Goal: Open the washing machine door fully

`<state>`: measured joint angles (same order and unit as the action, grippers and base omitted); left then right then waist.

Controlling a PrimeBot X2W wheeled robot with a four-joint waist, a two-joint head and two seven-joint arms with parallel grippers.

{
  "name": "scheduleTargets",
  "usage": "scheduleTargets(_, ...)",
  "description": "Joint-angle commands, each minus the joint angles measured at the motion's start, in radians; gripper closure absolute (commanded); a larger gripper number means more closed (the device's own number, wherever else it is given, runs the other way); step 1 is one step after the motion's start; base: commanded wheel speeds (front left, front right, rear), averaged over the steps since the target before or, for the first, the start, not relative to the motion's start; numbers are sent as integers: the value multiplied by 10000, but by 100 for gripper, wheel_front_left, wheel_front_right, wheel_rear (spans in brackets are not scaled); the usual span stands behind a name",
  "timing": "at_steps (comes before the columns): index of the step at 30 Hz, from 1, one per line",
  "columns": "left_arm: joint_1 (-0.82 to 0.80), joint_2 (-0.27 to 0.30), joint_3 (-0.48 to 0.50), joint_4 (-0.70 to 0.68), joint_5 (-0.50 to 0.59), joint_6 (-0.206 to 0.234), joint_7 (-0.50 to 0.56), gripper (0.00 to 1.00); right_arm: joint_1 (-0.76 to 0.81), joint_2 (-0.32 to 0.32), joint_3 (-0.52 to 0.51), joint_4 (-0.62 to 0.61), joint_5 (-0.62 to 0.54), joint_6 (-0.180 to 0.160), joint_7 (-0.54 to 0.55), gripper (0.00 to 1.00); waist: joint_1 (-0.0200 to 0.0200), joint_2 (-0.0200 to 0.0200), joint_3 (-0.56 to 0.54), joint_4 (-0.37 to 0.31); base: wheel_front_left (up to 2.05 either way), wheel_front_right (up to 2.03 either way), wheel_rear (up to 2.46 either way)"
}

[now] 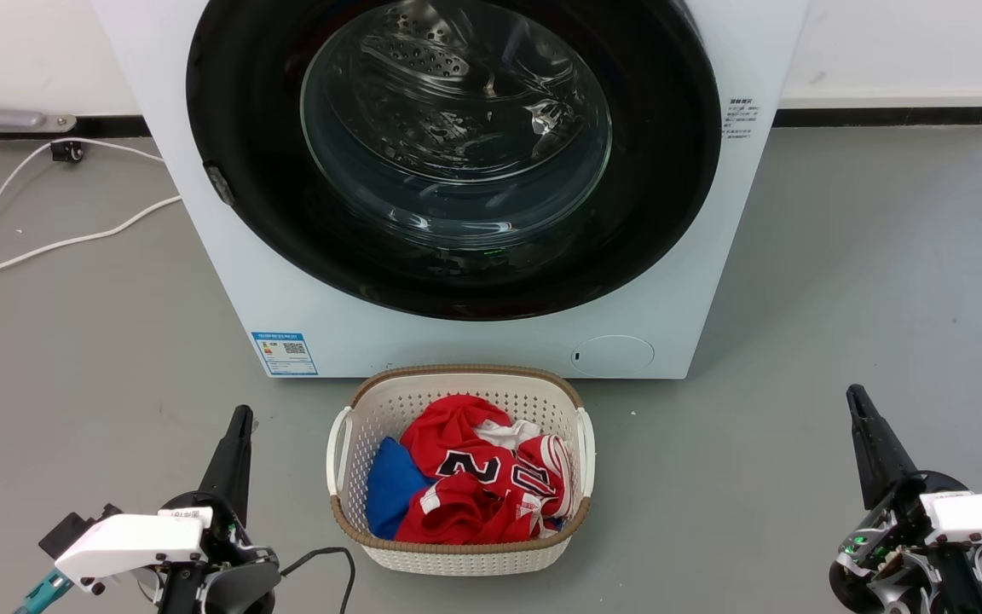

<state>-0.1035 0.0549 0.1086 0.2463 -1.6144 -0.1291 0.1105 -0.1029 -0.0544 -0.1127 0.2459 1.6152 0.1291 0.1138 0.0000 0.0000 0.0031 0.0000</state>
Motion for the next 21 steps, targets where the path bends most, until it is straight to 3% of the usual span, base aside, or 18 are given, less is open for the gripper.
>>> scheduleTargets(1,-96,-12,45,5,36,-29,16,100,-118,38,-11,11,-64,29,12,100,0,0,0,0,0,0,0)
scheduleTargets(15,-97,-19,55,4,49,-29,23,100,-119,41,-15,12,-69,29,19,100,0,0,0,0,0,0,0)
scheduleTargets(16,-97,-20,55,4,49,-29,24,0,-120,41,-16,12,-70,29,19,0,0,0,0,0,0,0,0)
scheduleTargets(21,176,-50,-139,222,13,11,-74,0,220,18,76,184,-45,-1,-80,0,0,0,1,-1,0,0,0)
